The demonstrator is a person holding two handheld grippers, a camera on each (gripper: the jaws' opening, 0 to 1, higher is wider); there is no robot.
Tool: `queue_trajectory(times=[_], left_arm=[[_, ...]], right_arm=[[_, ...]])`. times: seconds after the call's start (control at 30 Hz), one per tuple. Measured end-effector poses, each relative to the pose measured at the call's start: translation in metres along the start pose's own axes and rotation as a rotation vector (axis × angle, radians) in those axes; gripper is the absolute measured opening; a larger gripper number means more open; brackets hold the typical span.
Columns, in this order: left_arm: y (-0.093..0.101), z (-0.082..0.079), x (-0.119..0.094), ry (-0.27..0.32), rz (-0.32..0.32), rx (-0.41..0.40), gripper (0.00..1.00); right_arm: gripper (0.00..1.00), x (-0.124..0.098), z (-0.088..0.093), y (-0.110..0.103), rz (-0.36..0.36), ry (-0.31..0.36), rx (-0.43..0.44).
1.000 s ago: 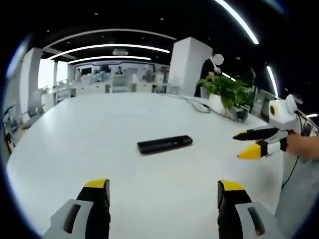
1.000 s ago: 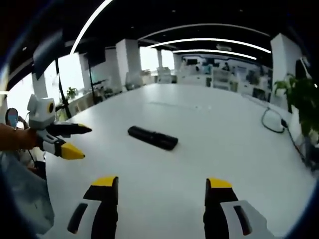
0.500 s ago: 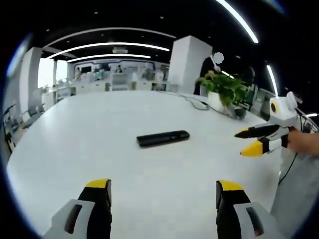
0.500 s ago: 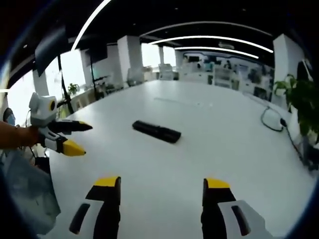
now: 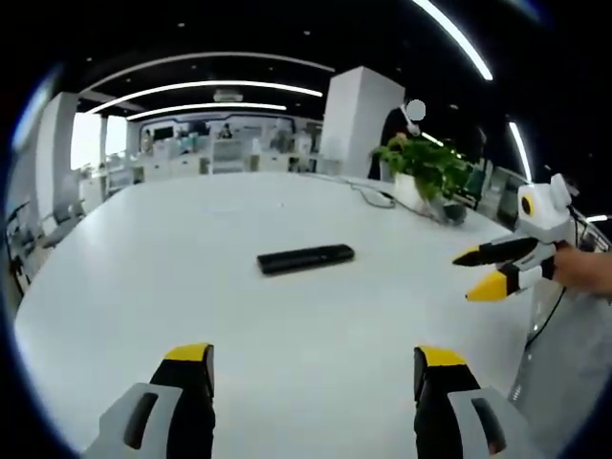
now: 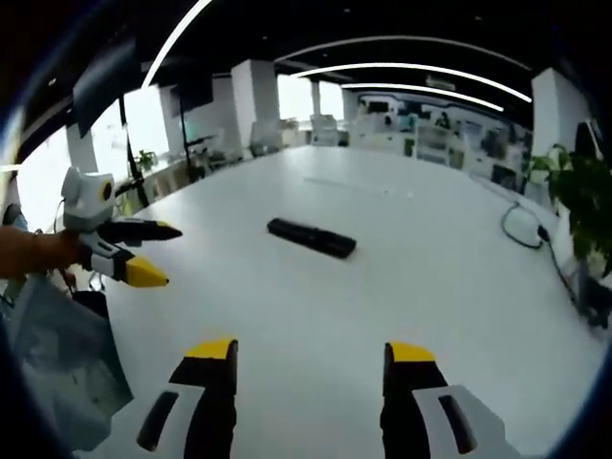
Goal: Press the specified remote control buttons in sequence, fully releasing each button before pressing the next.
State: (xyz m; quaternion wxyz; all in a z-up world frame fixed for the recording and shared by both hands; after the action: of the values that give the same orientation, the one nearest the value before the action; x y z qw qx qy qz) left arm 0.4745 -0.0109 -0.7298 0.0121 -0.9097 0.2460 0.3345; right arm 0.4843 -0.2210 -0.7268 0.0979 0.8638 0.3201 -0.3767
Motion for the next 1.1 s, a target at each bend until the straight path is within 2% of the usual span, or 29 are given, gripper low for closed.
queue_trajectory(times=[0.77,1.0,1.1], left_arm=[[0.012,0.001,-0.021,-0.014,0.039,0.044,0.85],[0.017,-0.005,-0.029,-0.001,0.048,0.054,0.85],[0.026,-0.01,-0.035,0.02,0.06,0.066,0.85]], right_arm=[[0.57,-0.023,0.009,-0.021,-0.023,0.004,-0.023],[0.57,-0.035,0.001,-0.024,-0.028,0.037,-0.012],[0.57,-0.042,-0.003,-0.028,-0.036,0.054,-0.02]])
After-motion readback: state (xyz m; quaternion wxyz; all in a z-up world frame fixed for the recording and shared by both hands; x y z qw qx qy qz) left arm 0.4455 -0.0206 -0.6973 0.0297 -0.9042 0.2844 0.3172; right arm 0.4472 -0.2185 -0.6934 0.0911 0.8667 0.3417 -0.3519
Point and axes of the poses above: the point that each gripper's makers call its tool centre point, and the gripper's own axes: x roughly forward along the fingers, y roughly to its right, z roughly out of its underside, the point moved 1 cm from there along -x, roughly backward along the fingers, and after that the axes turned 8 degrees about -y, right-handed, at the moved point
